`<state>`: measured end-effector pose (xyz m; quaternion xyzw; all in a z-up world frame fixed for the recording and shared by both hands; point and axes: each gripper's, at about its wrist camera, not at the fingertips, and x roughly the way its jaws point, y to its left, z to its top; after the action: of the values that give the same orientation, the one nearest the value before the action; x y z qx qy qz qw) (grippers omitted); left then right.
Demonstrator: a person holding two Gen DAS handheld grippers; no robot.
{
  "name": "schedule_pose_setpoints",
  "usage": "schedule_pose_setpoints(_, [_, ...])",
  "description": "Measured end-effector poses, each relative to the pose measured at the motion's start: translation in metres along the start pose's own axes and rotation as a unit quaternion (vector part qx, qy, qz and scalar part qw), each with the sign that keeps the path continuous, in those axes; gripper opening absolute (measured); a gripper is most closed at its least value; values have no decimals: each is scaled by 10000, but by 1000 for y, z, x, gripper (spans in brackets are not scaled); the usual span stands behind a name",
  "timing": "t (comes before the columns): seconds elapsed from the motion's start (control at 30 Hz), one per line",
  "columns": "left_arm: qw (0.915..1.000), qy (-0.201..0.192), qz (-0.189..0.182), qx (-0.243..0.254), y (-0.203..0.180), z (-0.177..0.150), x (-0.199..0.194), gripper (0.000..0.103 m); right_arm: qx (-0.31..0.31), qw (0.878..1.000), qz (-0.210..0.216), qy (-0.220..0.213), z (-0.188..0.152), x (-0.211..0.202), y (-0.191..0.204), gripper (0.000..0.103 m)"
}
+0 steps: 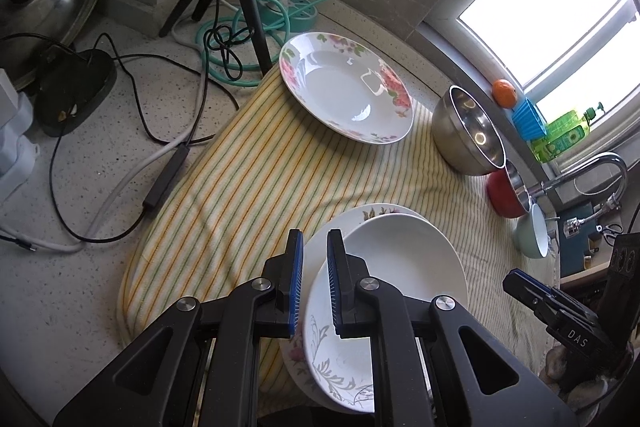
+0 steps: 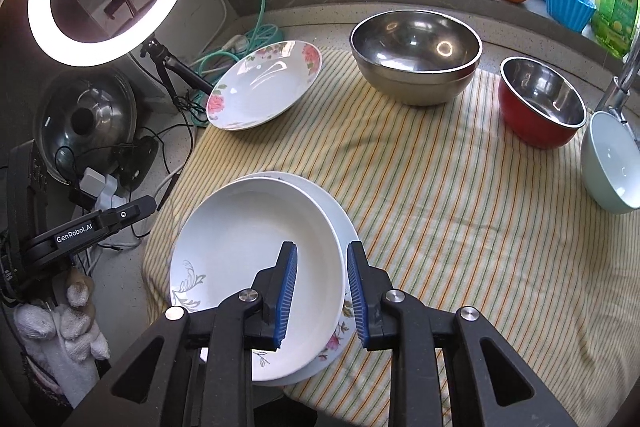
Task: Organize plates and bowls
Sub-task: 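Open the right gripper and move it to the pink-flower plate by the cables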
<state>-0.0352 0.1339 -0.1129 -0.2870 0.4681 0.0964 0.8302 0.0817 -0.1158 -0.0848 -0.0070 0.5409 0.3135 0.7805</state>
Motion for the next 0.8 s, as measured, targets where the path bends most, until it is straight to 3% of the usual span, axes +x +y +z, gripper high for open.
schedule_pose_setpoints(0.27, [9985,-221,66,-497,-8,1,-2,10,-370,9985,136,-367,32,-15,-9,23])
schedule_pose_setpoints(0.37, [9969,-474,209,-600,-19,1,-6,10,-536,9967,403,-453,51,-19,-14,24])
schedule_pose_setpoints(0.63, [9868,-886,220,-1338,-32,8,-7,10,-1237,9890,786,-187,115,-14,-23,24])
schedule_pose_setpoints(0.8, [9809,-914,120,-1714,-34,15,2,10,-1844,9804,674,-173,150,-16,-17,24])
